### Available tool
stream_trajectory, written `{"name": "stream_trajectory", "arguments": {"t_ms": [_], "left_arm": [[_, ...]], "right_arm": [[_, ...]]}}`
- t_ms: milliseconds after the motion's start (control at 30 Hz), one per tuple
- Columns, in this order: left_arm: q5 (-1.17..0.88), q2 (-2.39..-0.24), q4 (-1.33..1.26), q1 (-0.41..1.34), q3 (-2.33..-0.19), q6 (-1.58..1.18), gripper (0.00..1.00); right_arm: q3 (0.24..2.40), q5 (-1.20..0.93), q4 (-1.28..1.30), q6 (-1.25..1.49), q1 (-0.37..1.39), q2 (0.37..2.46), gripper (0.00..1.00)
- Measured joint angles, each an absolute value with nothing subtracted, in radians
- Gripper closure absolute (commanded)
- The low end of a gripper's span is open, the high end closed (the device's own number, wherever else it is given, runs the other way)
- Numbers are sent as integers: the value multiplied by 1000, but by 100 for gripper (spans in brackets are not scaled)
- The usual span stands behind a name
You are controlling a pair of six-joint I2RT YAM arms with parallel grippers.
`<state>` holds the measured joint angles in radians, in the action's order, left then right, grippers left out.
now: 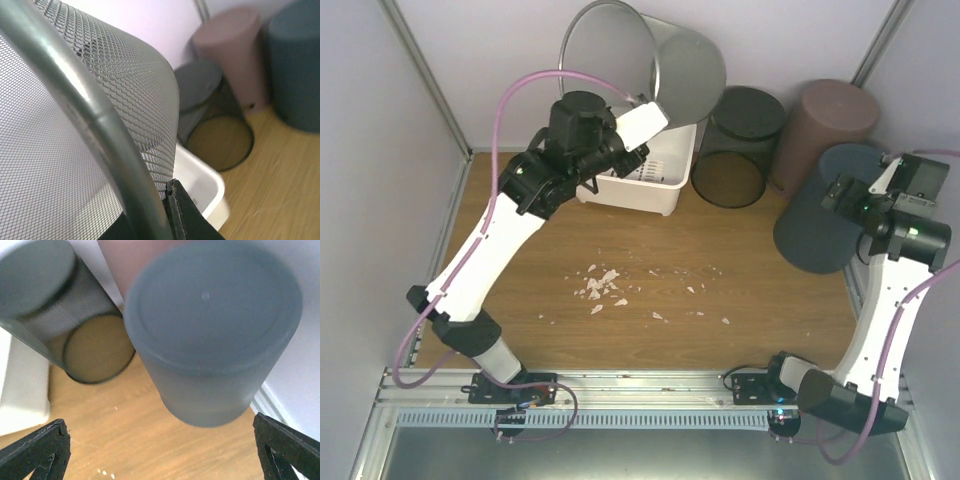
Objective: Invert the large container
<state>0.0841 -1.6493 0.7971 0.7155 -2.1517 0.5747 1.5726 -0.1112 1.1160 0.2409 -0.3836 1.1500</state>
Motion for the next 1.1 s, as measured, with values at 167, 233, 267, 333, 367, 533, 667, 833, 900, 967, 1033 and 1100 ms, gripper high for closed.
{"name": "stream_trajectory", "arguments": {"t_ms": [167,233,267,333,367,533,667,833,900,967,1033,1100], "left_arm": [[-47,-1561,657,710,-2051,377,100],[-114,-1534,593,706,-1991,292,100],[-152,-1522,557,705,-1957,247,100],[-229,-1509,505,702,-1901,157,100],[-263,-1509,490,699,-1887,115,100],[-466,-1521,410,675,-1826,-107,100],[-573,-1521,314,657,-1774,-257,100],[-704,-1514,105,619,-1670,-474,100],[-757,-1509,6,602,-1614,-572,100],[-802,-1500,-102,591,-1545,-660,100],[-847,-1492,-219,587,-1465,-769,100],[-891,-1491,-334,588,-1388,-873,100]], "right_arm": [[1787,-123,1153,243,-384,1143,0],[1908,-130,1170,250,-384,1148,0],[1958,-137,1172,253,-384,1150,0],[2036,-162,1169,266,-384,1146,0],[2061,-178,1169,271,-384,1139,0],[2083,-271,1169,305,-384,1115,0],[2082,-343,1171,326,-384,1117,0],[2082,-398,1209,331,-384,1119,0],[2082,-416,1226,331,-384,1119,0],[2088,-442,1241,334,-384,1118,0],[2104,-476,1251,342,-384,1121,0],[2122,-511,1258,354,-384,1125,0]]}}
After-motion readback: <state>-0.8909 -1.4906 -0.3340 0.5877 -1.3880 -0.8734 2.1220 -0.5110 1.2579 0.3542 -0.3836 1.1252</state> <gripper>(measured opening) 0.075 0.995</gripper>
